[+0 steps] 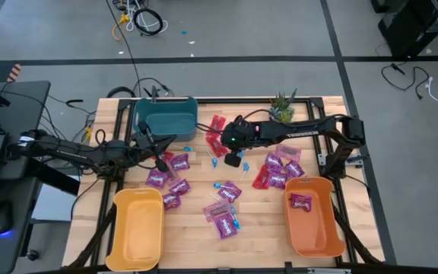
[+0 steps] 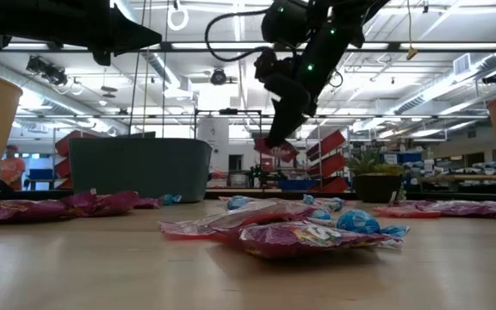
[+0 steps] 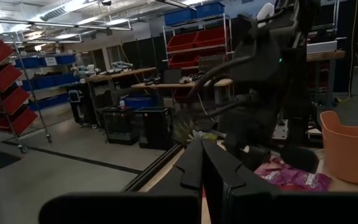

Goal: Sort candy
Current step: Put the purple candy into the orange bin

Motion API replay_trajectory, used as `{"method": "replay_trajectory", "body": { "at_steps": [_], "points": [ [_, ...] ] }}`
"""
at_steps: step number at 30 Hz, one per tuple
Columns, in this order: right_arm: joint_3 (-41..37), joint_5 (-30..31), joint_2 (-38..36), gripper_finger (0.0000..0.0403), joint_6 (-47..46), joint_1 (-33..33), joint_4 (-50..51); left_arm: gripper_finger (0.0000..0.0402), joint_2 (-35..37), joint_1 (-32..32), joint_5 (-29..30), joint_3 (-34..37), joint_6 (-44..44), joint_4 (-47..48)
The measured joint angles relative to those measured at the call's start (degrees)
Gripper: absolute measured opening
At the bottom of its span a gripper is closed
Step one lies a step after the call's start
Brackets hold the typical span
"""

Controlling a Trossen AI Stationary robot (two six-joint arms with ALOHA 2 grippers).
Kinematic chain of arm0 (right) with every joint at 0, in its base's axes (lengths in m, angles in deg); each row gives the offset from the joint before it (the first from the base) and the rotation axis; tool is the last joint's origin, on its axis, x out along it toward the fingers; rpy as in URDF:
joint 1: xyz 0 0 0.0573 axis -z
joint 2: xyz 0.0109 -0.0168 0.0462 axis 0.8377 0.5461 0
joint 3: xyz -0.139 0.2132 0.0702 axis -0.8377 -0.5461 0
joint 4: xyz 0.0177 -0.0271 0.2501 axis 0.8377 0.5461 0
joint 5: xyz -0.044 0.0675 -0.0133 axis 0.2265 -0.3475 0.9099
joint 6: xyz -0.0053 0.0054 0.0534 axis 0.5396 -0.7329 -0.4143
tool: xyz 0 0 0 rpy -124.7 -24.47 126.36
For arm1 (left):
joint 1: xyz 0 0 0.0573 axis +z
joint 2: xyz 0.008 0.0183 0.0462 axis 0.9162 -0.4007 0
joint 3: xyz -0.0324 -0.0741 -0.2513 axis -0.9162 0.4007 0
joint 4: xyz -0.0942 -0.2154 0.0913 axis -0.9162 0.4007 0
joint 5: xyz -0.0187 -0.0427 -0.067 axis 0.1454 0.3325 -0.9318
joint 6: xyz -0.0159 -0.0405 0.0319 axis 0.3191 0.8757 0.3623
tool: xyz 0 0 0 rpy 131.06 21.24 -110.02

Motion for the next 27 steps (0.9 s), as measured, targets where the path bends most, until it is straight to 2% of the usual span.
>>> {"method": "replay_trajectory", "body": {
  "at_steps": [27],
  "points": [
    [0.0, -0.87, -11.2, 0.0001, 0.0, -9.1, 7.75, 0.0006, 0.0, -0.01, 0.0, 0.0, 1.33, 0.22]
  ]
}}
